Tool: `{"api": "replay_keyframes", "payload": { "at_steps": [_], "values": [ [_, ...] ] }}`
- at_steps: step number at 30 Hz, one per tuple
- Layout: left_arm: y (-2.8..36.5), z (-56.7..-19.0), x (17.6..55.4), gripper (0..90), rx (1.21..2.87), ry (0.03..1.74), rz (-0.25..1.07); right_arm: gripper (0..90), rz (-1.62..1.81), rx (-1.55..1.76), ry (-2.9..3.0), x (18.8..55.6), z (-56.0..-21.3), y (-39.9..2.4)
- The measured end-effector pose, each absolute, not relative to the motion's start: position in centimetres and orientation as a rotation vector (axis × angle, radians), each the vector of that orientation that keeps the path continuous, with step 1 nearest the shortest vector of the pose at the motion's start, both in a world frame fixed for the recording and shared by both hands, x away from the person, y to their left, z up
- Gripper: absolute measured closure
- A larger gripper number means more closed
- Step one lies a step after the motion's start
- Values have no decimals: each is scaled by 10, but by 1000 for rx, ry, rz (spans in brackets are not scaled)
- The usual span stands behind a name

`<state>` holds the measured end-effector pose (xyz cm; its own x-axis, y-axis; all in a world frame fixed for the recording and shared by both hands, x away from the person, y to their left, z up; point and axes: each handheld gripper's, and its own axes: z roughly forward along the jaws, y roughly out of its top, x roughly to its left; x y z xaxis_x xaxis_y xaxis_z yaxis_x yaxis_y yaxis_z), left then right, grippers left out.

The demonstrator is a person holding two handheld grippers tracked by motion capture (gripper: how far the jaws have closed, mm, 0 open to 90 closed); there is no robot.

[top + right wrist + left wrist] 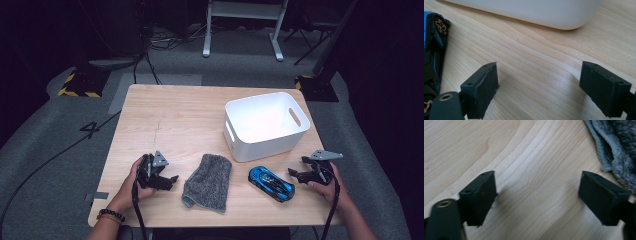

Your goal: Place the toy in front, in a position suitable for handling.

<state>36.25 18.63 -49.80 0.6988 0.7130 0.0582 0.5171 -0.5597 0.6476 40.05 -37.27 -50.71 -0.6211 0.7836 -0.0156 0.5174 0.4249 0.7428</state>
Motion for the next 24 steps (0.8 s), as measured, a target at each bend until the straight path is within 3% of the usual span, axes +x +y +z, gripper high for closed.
{"api": "replay_keyframes", "payload": {
  "at_steps": [11, 19, 24],
  "values": [
    [183, -479, 364, 159, 2233, 826, 355, 152, 1021, 1121, 2318, 400, -507, -372],
    [156, -463, 369, 172, 2220, 704, 328, 151, 1020, 1122, 2317, 400, -507, -372],
    [131, -456, 380, 248, 2247, 614, 339, 151, 1021, 1121, 2318, 400, -507, -372]
  ]
}}
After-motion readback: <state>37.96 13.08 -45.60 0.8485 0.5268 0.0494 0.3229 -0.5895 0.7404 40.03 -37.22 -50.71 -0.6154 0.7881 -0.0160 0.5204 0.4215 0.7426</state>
